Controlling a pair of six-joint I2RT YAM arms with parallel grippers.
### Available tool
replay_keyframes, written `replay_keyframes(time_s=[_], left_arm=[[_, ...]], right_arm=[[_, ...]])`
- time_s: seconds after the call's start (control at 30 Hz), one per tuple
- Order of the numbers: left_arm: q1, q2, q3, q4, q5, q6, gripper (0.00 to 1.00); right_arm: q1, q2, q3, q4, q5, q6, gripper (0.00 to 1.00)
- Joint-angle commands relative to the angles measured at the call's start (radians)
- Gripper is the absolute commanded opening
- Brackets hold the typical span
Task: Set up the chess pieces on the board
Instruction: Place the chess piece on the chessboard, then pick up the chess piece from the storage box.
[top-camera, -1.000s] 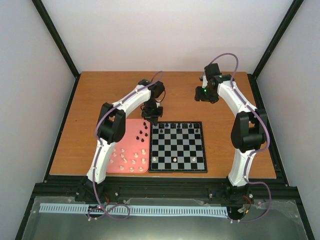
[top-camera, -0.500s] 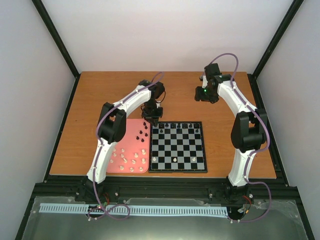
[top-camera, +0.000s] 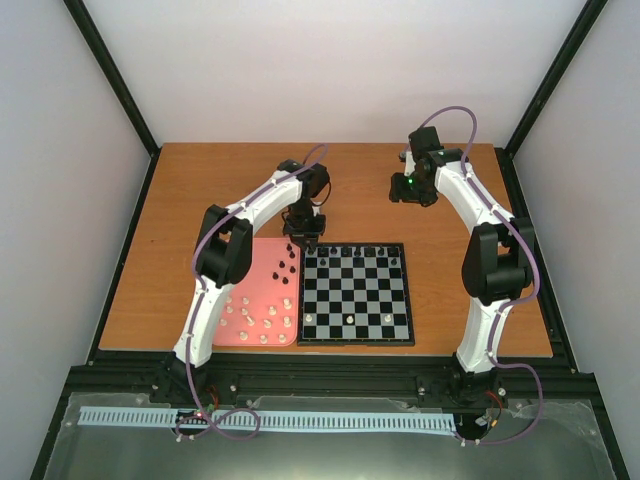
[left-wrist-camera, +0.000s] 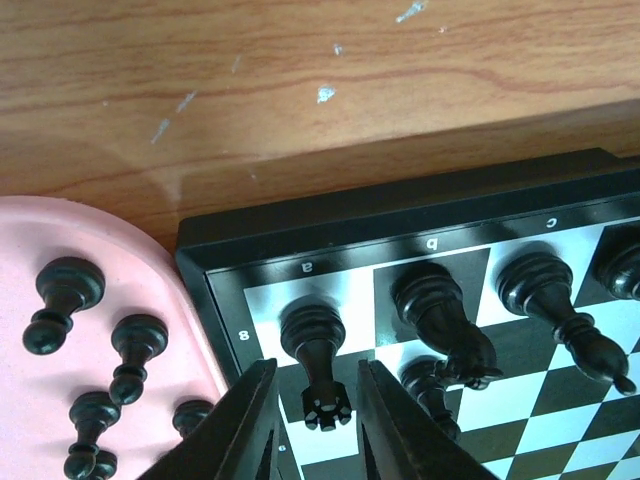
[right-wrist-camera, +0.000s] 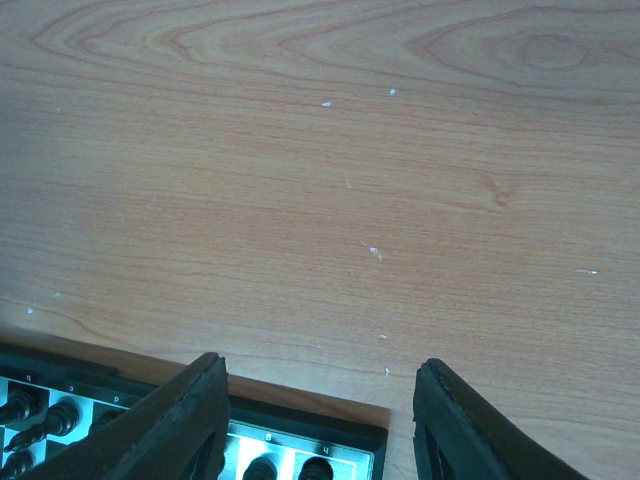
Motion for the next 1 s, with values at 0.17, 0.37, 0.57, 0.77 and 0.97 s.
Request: replay_keyframes(time_s=[0.17, 0.37, 0.57, 0.77, 0.97], left_arm=[[-0.006, -0.016, 0.08, -0.058, -0.039, 0.013, 0.32], [0.007, -0.05, 0.093, -0.077, -0.086, 0.009, 0.35], [0.039, -0.125, 0.07, -0.081, -0.143, 0.011, 0.48], [0.091, -0.188, -0.072, -0.024, -0.167, 0.016, 0.48], [0.108, -0.185, -0.167, 0.033, -0.141, 0.018, 0.4]], right_arm=[[-0.009, 0.0, 0.013, 0.008, -0.01, -0.007, 0.51], [-0.009, -0.011, 0.002, 0.012, -0.014, -0.007, 0.51], [-0.009, -0.014, 0.0, 0.014, -0.018, -0.007, 0.52], [-0.009, -0.015, 0.003, 0.01, -0.019, -0.008, 0.55], [-0.009, -0.012, 0.001, 0.01, -0.018, -0.01, 0.55]])
